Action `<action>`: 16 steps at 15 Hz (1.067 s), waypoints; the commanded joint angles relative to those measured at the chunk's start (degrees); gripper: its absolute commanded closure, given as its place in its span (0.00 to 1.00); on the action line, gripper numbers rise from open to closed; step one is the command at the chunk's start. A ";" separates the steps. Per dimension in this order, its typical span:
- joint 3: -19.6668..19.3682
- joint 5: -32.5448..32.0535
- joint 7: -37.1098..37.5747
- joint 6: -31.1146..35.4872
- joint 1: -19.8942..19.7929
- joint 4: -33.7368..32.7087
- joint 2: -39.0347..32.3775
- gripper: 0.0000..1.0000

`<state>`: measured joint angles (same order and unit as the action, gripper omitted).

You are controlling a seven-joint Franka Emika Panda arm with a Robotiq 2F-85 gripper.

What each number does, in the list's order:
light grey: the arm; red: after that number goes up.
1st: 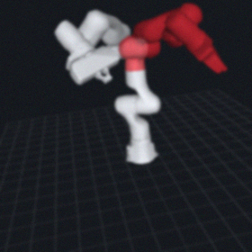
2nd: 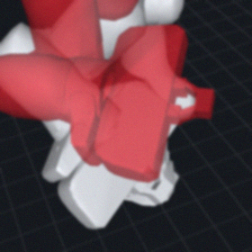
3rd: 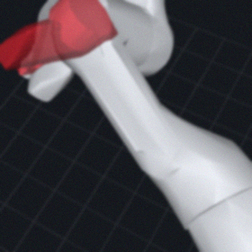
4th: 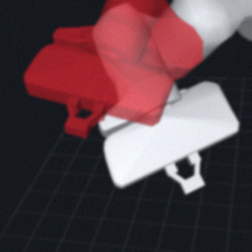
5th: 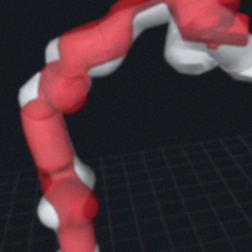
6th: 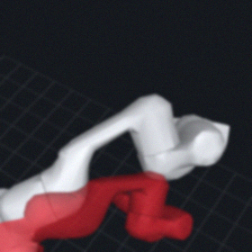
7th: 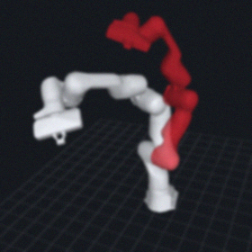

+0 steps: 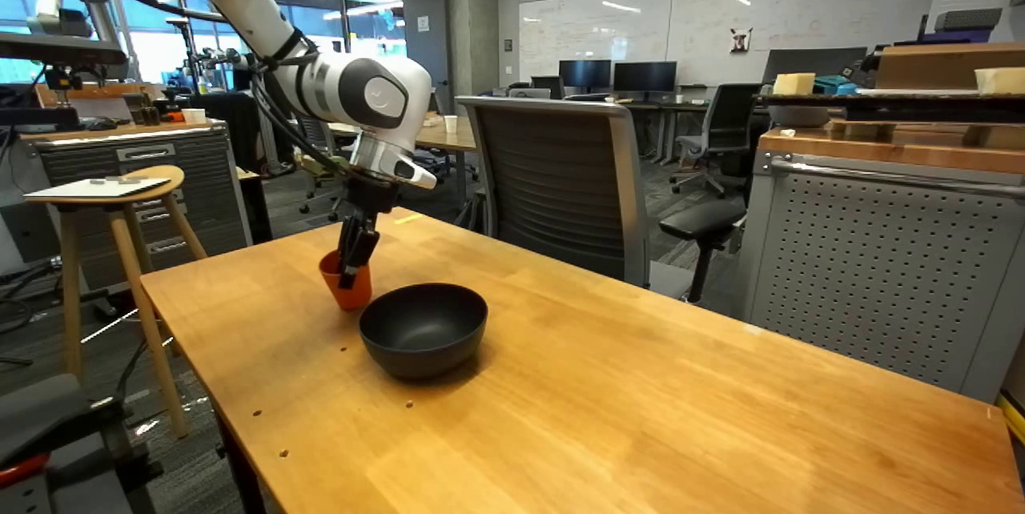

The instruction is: Pick the cup and put it in the bowl

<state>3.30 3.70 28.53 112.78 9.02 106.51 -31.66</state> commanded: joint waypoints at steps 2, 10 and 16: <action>-1.59 -0.19 0.97 -0.28 1.47 -3.12 -1.21 1.00; -4.01 -3.21 4.36 -0.01 1.98 -0.01 8.70 0.99; -7.27 -7.54 14.79 -0.98 -0.60 5.94 19.51 0.99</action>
<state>-3.13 -2.34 38.05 112.47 9.46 107.34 -17.92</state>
